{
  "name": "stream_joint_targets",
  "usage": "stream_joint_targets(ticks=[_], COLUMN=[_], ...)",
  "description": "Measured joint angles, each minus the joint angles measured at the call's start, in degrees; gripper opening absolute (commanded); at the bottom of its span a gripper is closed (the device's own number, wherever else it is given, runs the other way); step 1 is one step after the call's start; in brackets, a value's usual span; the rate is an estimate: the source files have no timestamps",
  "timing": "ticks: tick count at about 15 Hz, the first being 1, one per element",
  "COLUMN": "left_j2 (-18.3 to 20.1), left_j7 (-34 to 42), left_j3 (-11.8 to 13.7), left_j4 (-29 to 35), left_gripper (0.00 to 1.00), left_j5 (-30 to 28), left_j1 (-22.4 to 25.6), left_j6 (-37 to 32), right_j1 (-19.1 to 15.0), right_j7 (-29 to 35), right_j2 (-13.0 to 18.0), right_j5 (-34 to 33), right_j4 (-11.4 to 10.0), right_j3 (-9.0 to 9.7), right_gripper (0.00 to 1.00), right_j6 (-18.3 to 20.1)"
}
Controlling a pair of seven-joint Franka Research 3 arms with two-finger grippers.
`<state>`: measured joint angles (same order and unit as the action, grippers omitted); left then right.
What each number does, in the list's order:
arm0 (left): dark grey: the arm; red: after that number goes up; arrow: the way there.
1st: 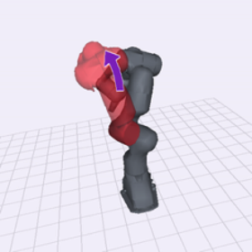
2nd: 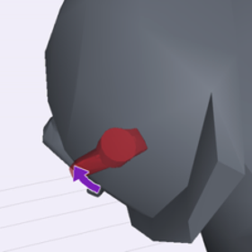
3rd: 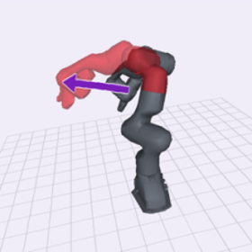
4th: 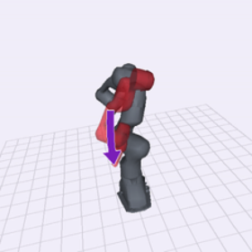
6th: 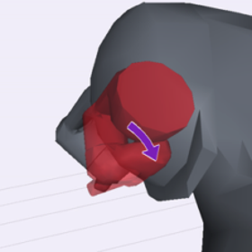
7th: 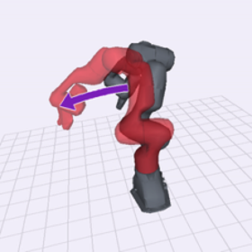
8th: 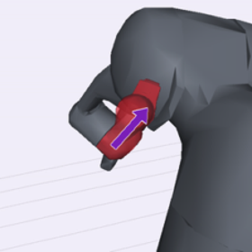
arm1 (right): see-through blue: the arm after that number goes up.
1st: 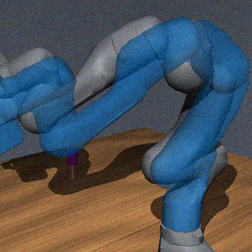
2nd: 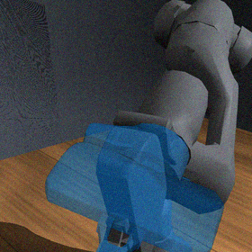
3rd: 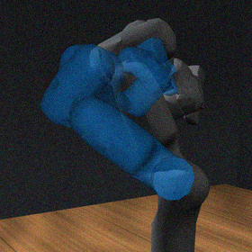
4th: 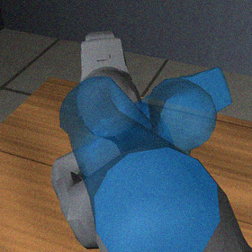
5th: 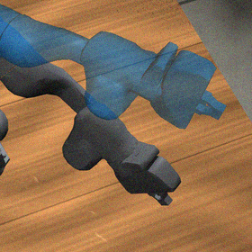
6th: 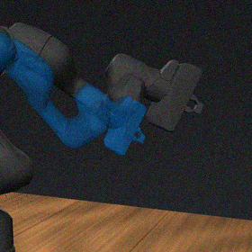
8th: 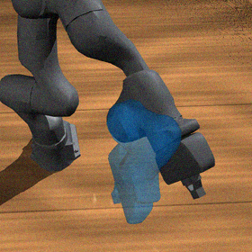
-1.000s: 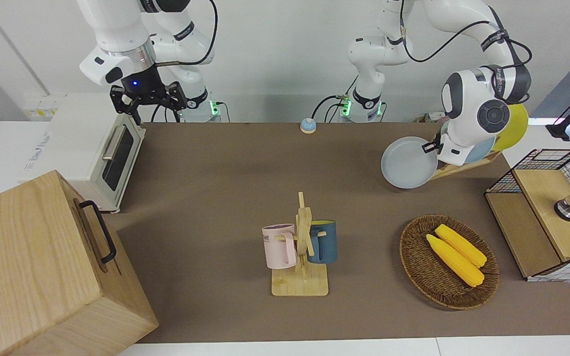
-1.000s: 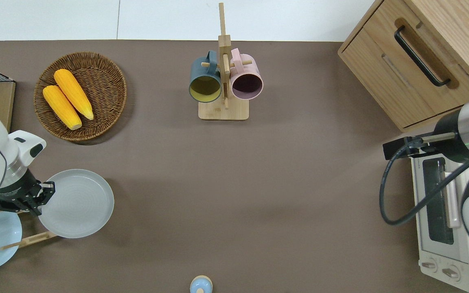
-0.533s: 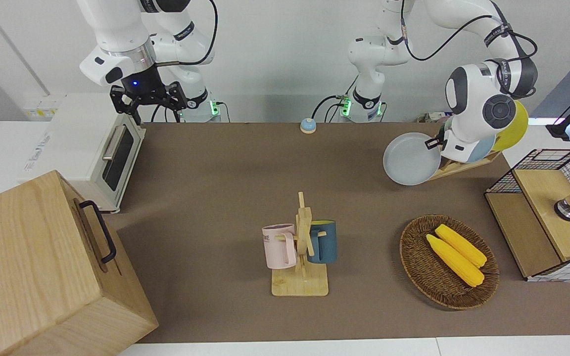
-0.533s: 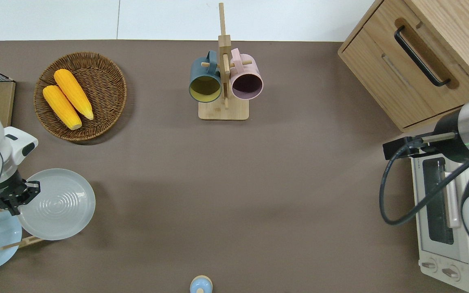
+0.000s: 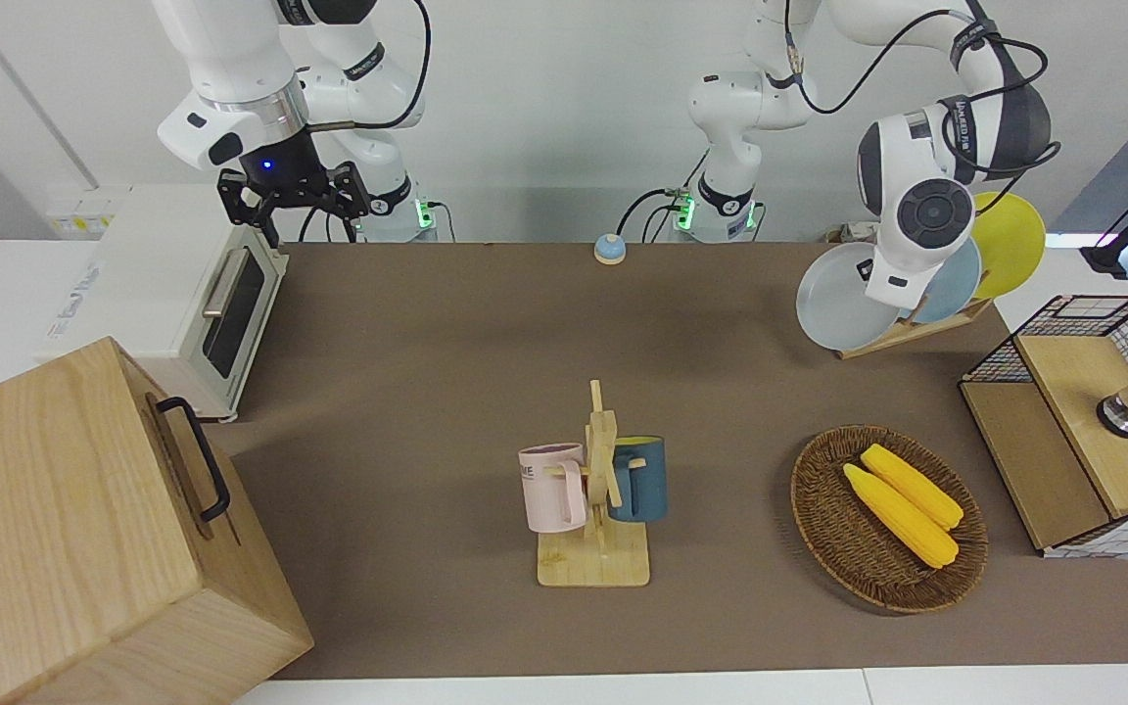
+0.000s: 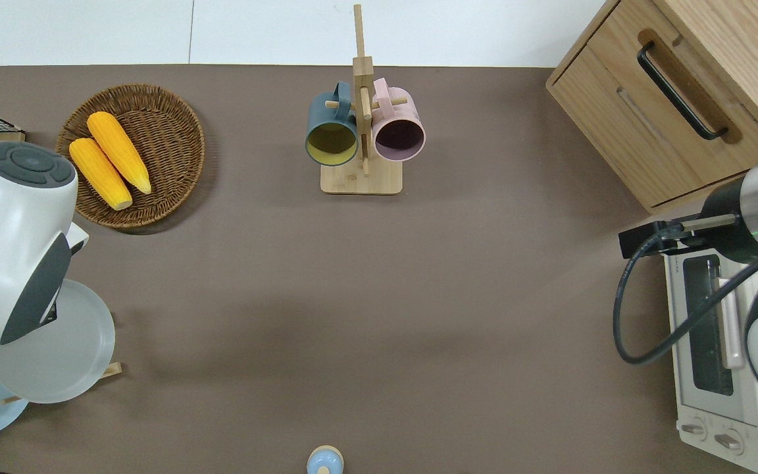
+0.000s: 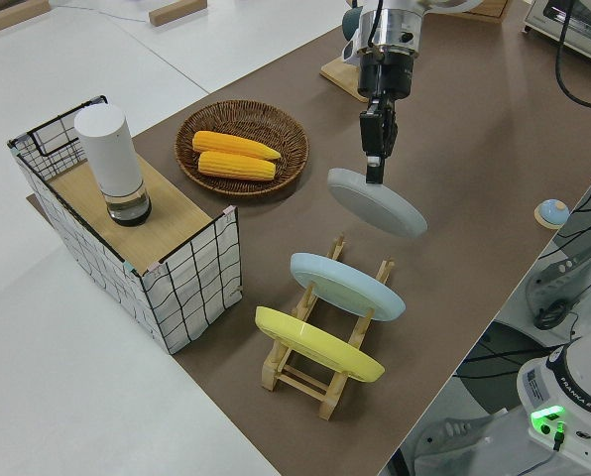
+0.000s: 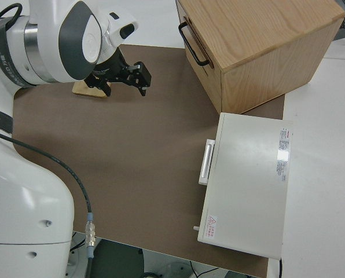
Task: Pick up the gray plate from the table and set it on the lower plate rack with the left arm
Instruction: 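Tilt the held plate upright and carry it toward the wooden rack, then lower the upright plate into the rack's lower slot with the left gripper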
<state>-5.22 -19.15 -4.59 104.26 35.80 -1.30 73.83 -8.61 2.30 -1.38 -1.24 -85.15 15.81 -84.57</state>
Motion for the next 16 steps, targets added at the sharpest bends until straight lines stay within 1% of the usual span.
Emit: stream_joint_targets(ticks=[4, 6, 11, 13, 16], left_j2=[-0.4, -0.9, -1.9, -2.1, -2.4], left_j7=[-0.7, -1.8, -7.9, -8.7, -9.4], left_j3=[0.2, 0.3, 0.7, 0.8, 1.2], left_j4=[0.4, 0.8, 4.2, 5.1, 5.3], left_gripper=[0.0, 0.0, 0.0, 0.0, 0.0], left_j5=[4.6, 5.3, 5.5, 5.3, 2.9], left_j1=[0.1, 0.1, 0.3, 0.3, 0.3], left_j6=[-2.6, -3.2, -4.0, -4.0, -3.8], right_j1=[0.0, 0.0, 0.0, 0.0, 0.0], right_j7=[0.0, 0.0, 0.0, 0.0, 0.0], right_j2=[0.0, 0.0, 0.0, 0.0, 0.0], right_j5=[0.0, 0.0, 0.0, 0.0, 0.0], right_j4=[0.0, 0.0, 0.0, 0.0, 0.0], right_j3=[0.0, 0.0, 0.0, 0.0, 0.0], right_gripper=[0.983, 0.983, 0.983, 0.983, 0.983], right_j6=[0.0, 0.0, 0.0, 0.0, 0.0])
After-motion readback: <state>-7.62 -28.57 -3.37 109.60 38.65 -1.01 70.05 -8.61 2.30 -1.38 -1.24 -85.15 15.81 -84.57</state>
